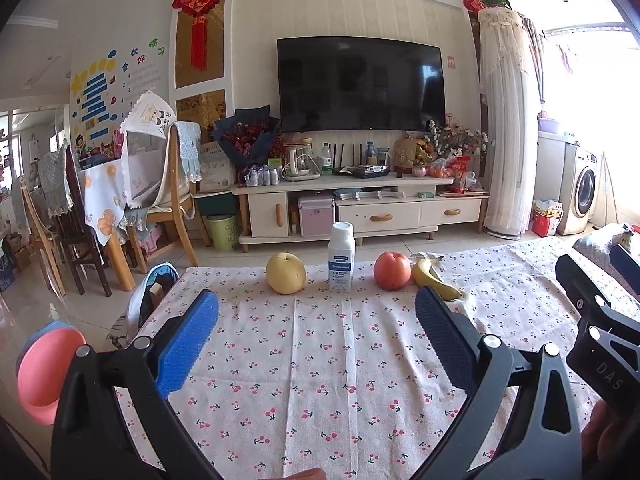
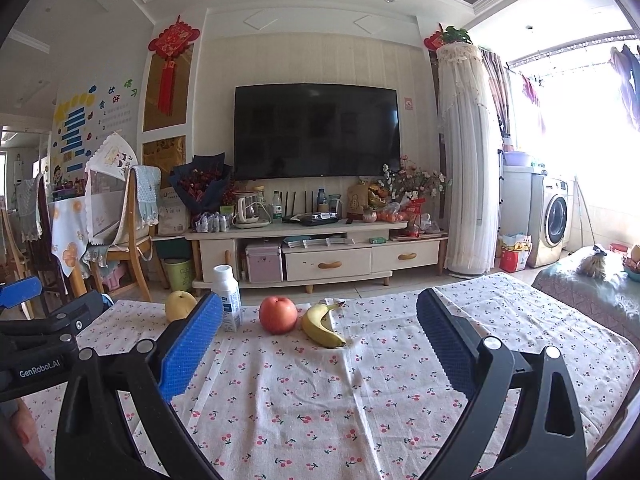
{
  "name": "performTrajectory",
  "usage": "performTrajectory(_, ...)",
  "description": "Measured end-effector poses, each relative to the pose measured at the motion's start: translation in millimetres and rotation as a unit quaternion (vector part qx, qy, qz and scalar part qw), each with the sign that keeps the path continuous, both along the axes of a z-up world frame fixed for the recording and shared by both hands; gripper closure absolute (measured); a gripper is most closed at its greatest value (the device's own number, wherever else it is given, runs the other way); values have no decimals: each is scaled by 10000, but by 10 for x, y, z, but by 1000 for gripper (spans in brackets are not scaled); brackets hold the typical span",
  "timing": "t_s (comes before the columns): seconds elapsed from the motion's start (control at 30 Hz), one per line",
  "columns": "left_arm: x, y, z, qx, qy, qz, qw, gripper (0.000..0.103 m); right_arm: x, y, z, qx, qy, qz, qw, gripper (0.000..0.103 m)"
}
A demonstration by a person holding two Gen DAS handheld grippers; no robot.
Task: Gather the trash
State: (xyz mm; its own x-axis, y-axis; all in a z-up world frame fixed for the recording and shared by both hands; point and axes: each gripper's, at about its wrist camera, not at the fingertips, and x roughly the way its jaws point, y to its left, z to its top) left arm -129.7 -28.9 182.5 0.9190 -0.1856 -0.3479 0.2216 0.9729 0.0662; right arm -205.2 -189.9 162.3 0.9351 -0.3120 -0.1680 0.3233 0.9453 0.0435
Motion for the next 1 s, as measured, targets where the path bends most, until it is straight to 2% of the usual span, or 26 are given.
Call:
performTrajectory(0.4, 32, 37, -15, -138, 57, -5, 9999, 4, -32, 10, 24, -101, -11, 44, 9999, 7)
performTrajectory(1.0, 37, 63, -35, -116, 9, 30, 9999, 4, 75, 102, -50, -299, 99, 156, 9994, 7)
